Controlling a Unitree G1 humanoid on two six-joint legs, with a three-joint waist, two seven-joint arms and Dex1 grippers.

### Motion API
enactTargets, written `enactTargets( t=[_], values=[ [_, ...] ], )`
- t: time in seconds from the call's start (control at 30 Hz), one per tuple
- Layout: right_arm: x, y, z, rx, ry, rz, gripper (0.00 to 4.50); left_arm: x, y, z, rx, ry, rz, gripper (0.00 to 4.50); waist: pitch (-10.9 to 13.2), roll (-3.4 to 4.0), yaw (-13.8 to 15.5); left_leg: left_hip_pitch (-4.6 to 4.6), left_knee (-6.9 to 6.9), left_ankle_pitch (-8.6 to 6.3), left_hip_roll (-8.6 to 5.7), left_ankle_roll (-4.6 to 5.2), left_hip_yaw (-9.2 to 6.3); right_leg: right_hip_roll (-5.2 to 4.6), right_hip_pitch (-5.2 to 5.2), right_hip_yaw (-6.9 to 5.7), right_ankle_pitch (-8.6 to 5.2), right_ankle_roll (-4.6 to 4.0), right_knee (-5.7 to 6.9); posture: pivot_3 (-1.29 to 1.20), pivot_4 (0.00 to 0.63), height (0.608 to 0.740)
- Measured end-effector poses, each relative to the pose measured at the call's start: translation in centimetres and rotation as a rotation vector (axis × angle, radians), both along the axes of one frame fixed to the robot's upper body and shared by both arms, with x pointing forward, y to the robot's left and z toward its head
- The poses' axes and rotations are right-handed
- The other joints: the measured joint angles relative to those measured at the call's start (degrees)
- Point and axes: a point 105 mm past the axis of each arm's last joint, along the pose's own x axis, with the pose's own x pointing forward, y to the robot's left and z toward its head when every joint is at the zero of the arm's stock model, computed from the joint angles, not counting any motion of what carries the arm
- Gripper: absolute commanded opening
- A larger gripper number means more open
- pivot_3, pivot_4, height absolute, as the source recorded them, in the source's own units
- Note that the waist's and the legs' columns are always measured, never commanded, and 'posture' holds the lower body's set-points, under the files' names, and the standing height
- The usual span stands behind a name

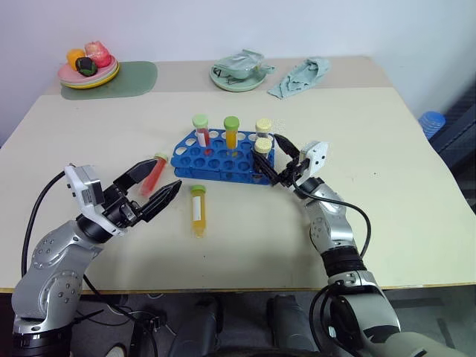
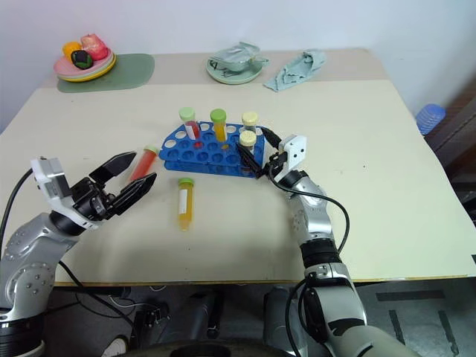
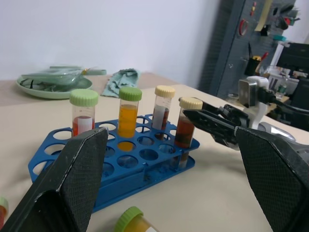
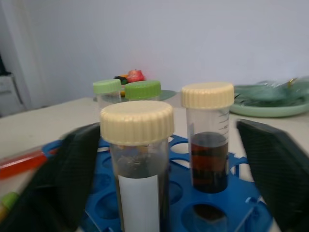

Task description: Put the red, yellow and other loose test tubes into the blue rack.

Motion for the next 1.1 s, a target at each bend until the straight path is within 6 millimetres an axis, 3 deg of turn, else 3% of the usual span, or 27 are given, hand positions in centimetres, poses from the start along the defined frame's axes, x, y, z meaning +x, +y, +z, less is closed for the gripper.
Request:
enactTargets(
  t=[0.13, 0.37, 0.57, 0.73, 0.9, 1.1],
  values=[
    [-0.8, -0.4, 0.4, -0.074, -0.046, 0.0, 4.35, 0.2, -0.3, -0.4, -0.006, 0.068, 0.088, 4.29, 0.0, 0.0, 0.04, 0.0, 0.0, -0.01, 0.0, 0.01, 0.0, 0.0, 0.0, 0.01, 0.0, 0.0, 0.0, 0.0, 0.15, 0.74],
    [-3.0, -2.9, 0.2, -0.242, -0.029, 0.064, 4.35, 0.3, -1.0, -3.2, 0.154, 0.358, 0.238, 4.29, 0.0, -0.02, 0.3, -0.01, 0.03, -0.12, -0.02, 0.22, -0.01, 0.0, 0.02, 0.03, 0.0, 0.0, 0.02, 0.0, 0.15, 0.74],
    [-5.8, -6.5, 0.0, -0.434, 0.034, 0.168, 4.35, 1.3, -1.1, -2.0, 0.22, 0.46, 0.304, 4.29, 0.01, -0.04, 1.18, -0.01, 0.07, -0.14, -0.02, 0.24, 0.0, 0.0, 0.06, 0.03, 0.0, 0.0, 0.01, 0.0, 0.15, 0.74],
    [-8.0, -8.4, -0.2, -0.6, 0.071, 0.305, 4.35, 2.9, -1.4, -2.6, 0.284, 0.702, 0.286, 4.29, 0.03, -0.08, 1.71, 0.0, 0.13, -0.14, -0.03, 0.25, -0.01, 0.0, 0.1, 0.02, 0.0, 0.02, 0.03, 0.0, 0.15, 0.74],
    [-8.1, -8.9, 0.3, -0.646, 0.062, 0.338, 4.35, 4.9, -2.6, -3.7, 0.303, 0.949, 0.323, 4.29, 0.05, -0.2, 1.67, 0.0, 0.14, 0.0, -0.02, 0.0, -0.01, -0.02, 0.05, 0.06, 0.0, 0.02, 0.05, 0.0, 0.15, 0.74],
    [-8.0, -8.7, 0.4, -0.633, 0.052, 0.332, 4.35, 6.2, -5.0, -5.1, 0.276, 1.105, 0.377, 4.29, 0.04, -0.21, 1.9, -0.04, 0.2, 0.06, -0.05, -0.11, 0.01, -0.03, 0.03, 0.08, 0.0, 0.02, 0.06, 0.0, 0.15, 0.74]
  ],
)
